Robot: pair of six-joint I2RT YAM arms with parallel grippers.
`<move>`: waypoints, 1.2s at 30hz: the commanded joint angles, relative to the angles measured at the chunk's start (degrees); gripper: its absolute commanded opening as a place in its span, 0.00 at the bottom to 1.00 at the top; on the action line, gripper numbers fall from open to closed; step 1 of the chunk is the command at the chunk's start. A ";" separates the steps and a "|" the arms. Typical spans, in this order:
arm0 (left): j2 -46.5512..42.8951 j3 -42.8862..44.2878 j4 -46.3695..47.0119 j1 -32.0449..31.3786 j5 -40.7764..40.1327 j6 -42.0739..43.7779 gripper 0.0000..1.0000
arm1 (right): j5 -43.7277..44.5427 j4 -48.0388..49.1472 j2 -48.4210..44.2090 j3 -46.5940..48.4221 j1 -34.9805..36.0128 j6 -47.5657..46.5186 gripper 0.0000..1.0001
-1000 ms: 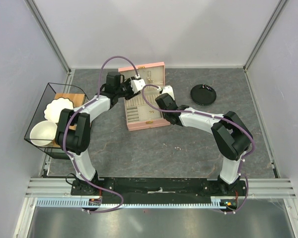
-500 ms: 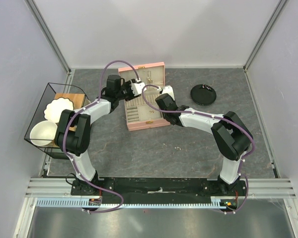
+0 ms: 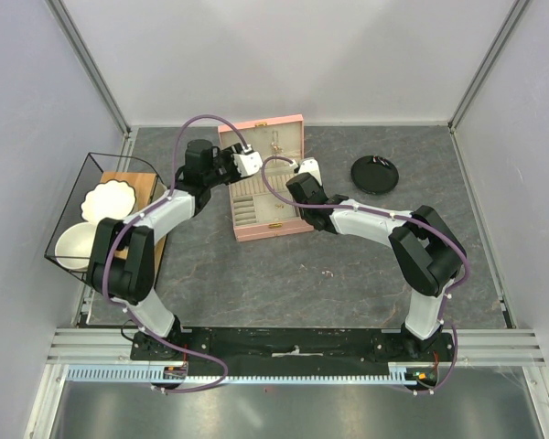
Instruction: Organize the mixed jewelry
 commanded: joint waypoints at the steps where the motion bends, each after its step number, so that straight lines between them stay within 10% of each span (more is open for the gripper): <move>1: 0.38 1.15 2.40 0.12 0.71 3.37 0.52 | -3.88 -0.87 2.46 -2.18 1.46 -0.12 0.00; 36: 9.87 5.37 6.26 -1.02 -1.66 7.24 0.52 | -5.11 0.27 2.72 -3.06 1.55 -0.30 0.00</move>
